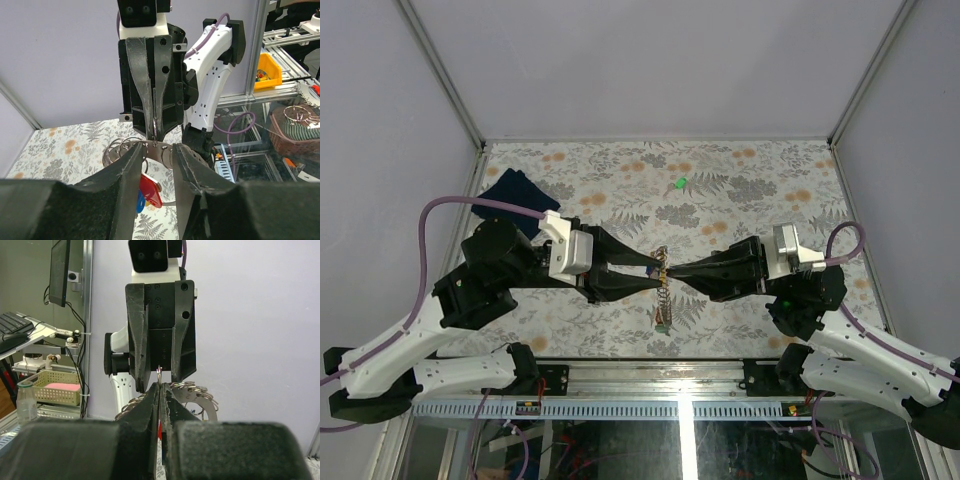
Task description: Put the keys on the keyring
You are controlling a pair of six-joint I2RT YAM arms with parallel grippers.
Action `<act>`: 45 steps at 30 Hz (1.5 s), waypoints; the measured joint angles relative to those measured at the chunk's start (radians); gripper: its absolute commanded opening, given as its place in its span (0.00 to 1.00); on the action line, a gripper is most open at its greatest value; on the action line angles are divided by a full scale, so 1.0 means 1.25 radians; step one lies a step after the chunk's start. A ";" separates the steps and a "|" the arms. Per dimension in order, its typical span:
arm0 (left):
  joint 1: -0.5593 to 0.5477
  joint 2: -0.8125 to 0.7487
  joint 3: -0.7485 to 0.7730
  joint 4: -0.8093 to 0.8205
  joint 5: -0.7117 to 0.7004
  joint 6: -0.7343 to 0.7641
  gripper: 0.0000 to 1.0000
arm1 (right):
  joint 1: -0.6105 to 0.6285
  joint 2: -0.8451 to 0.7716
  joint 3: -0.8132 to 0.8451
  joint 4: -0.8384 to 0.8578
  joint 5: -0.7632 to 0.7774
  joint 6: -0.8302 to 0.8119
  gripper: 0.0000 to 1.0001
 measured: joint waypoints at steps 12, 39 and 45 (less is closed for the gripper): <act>0.000 0.005 0.000 0.006 0.005 0.000 0.17 | 0.000 0.000 -0.001 -0.017 0.000 -0.008 0.00; 0.000 0.038 0.033 -0.073 0.024 0.022 0.00 | 0.000 -0.109 0.088 -0.406 -0.007 -0.262 0.30; 0.000 0.044 0.037 -0.075 0.032 0.025 0.00 | 0.000 -0.099 0.091 -0.454 -0.020 -0.283 0.28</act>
